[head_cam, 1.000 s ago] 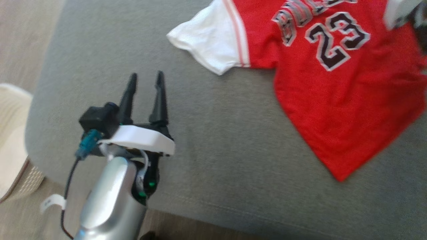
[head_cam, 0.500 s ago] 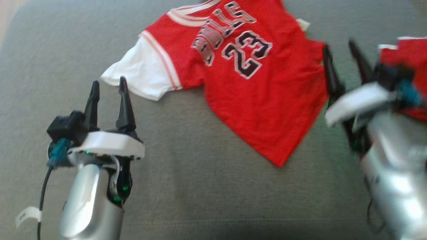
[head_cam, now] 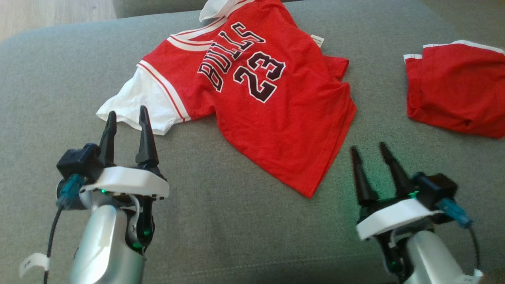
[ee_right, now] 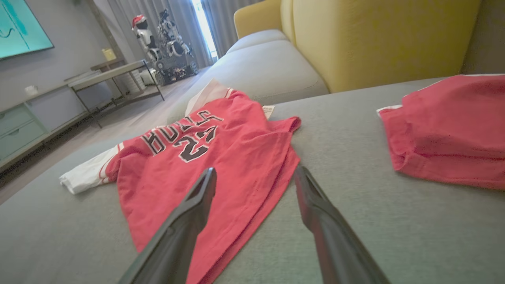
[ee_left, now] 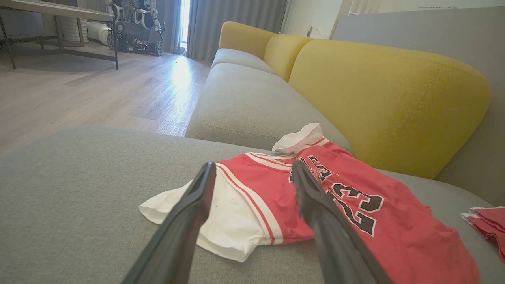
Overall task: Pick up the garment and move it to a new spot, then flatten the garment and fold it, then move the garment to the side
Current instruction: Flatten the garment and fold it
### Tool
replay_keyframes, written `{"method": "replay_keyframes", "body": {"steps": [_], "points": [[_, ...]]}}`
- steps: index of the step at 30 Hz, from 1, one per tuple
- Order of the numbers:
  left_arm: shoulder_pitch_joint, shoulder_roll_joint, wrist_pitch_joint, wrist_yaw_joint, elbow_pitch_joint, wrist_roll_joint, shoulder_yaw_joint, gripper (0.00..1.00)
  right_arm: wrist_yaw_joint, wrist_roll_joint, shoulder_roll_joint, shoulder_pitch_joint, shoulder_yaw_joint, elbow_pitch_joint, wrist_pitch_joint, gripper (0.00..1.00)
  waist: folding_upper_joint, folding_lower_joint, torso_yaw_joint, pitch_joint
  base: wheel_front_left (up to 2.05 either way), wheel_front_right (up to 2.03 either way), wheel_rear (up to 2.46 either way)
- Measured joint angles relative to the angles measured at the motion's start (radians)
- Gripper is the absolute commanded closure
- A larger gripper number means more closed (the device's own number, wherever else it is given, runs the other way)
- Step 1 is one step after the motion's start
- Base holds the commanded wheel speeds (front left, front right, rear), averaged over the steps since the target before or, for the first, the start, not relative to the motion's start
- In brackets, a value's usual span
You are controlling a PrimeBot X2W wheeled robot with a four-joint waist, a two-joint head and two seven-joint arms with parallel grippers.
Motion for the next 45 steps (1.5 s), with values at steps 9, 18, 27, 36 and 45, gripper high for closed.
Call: {"method": "replay_keyframes", "body": {"steps": [9, 18, 27, 36, 45], "points": [[0.0, 0.0, 0.0, 0.0, 0.005, -0.003, -0.029, 0.0, 0.0, -0.048, -0.007, 0.063, 0.122, -0.049, 0.185, 0.0, 0.0, 0.0, 0.024, 0.015, 0.0, 0.0, 0.0], [0.0, 0.0, 0.0, 0.002, 0.01, -0.013, -0.035, 0.0, 0.0, -0.006, 0.002, 0.066, 0.074, 0.003, 0.299, 0.0, 0.0, 0.0, 0.055, 0.015, 0.0, 0.0, 0.0], [0.0, 0.0, 0.0, 0.003, 0.01, -0.023, -0.052, 0.0, 0.0, 0.075, 0.007, 0.052, 0.087, 0.04, 0.374, 0.0, 0.0, 0.0, 0.082, 0.027, 0.0, 0.0, 0.0], [-0.002, 0.0, 0.0, 0.007, 0.007, -0.023, -0.054, 0.0, 0.0, 0.187, 0.007, 0.01, 0.109, 0.055, 0.383, 0.0, 0.0, 0.0, 0.102, 0.049, 0.0, 0.0, 0.0], [-0.004, 0.0, 0.0, 0.007, 0.008, -0.017, -0.032, 0.0, 0.0, 0.129, 0.012, -0.03, 0.117, 0.091, 0.37, 1.0, 0.0, 0.0, 0.093, 0.055, 0.0, 0.0, 0.0]]}}
